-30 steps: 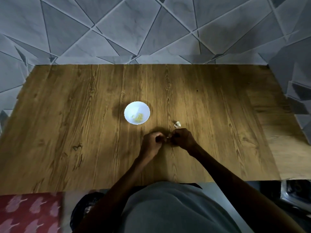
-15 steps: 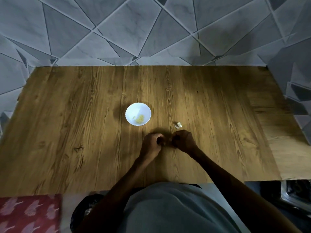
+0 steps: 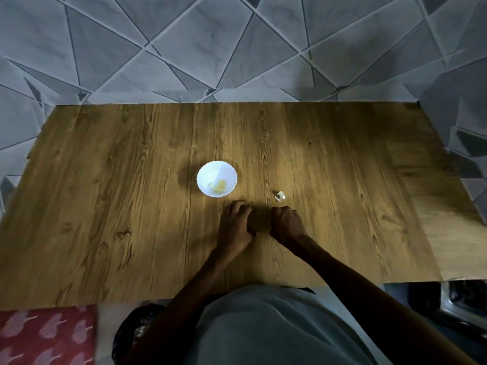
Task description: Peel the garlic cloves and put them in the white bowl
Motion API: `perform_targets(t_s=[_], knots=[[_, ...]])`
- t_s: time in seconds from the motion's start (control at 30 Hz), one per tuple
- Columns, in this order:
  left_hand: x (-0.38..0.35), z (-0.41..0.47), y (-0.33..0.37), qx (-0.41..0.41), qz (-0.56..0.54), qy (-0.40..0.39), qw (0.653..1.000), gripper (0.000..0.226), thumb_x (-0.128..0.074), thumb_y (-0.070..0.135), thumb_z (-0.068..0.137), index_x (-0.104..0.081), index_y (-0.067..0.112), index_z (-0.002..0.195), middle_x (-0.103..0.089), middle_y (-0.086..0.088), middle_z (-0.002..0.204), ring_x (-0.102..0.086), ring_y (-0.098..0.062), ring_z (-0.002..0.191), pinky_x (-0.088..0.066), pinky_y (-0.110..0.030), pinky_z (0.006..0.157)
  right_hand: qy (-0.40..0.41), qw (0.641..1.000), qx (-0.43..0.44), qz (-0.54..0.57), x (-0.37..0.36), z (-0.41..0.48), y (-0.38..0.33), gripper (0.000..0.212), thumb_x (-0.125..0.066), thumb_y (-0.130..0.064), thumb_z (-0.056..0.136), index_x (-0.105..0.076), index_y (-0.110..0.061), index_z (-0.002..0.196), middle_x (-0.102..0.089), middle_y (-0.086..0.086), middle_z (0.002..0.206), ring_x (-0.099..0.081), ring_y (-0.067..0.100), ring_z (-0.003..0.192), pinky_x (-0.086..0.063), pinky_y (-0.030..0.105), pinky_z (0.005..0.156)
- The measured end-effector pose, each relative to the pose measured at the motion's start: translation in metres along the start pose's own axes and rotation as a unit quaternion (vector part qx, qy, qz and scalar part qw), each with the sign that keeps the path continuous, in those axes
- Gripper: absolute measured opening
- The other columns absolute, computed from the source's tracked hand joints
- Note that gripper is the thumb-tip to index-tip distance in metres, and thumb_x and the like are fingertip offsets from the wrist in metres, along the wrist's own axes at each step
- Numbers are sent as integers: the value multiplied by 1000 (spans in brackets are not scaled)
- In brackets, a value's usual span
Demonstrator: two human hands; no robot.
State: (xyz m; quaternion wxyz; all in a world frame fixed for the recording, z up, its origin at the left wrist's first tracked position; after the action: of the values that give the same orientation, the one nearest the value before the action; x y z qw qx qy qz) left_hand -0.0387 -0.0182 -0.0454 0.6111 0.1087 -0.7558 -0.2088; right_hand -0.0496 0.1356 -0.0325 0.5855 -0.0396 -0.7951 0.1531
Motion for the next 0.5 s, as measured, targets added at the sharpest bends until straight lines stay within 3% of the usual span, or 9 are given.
perform_targets(t_s=[0.2, 0.33, 0.4, 0.5], knots=[[1, 2, 0, 8, 1, -8, 1000, 68, -74, 39, 80, -46, 20, 140, -32, 1, 150, -27, -23, 137, -27, -36, 112, 6, 1000, 21, -12, -2, 0, -3, 31, -59, -10, 91, -58, -5, 121, -63, 12, 121, -63, 27, 105, -45, 28, 81], [4, 1, 3, 3, 5, -1, 1000, 64, -74, 29, 80, -49, 19, 138, -35, 2, 147, -31, -24, 135, -30, -34, 110, -1, 998, 40, -41, -2, 0, -7, 32, -57, -10, 93, -56, -6, 124, -62, 12, 122, -62, 28, 108, -47, 31, 86], [5, 4, 3, 6, -27, 0, 1000, 57, -73, 23, 81, -54, 18, 134, -43, 1, 143, -36, -23, 132, -33, -33, 109, 10, 999, 35, 5, 1, 4, -2, 26, -58, -7, 91, -61, -4, 118, -66, 12, 114, -65, 27, 102, -48, 28, 80], [10, 10, 4, 47, -201, -20, 978, 30, -70, 17, 86, -68, 18, 116, -66, 1, 120, -58, -17, 115, -46, -33, 102, 20, 984, 26, 176, 9, 7, 11, 5, -67, -4, 89, -71, -4, 92, -72, 8, 85, -71, 20, 74, -58, 31, 68]])
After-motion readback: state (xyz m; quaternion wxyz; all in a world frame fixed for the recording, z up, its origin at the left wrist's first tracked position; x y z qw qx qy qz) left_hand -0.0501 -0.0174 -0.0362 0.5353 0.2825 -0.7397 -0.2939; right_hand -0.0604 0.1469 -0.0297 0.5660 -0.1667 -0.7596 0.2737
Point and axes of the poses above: each hand's wrist, its own z-axis towards the middle knuckle, its own x-axis out of the back of the hand, y = z × x, the point moved 4 cm from there along z, towards the middle knuckle
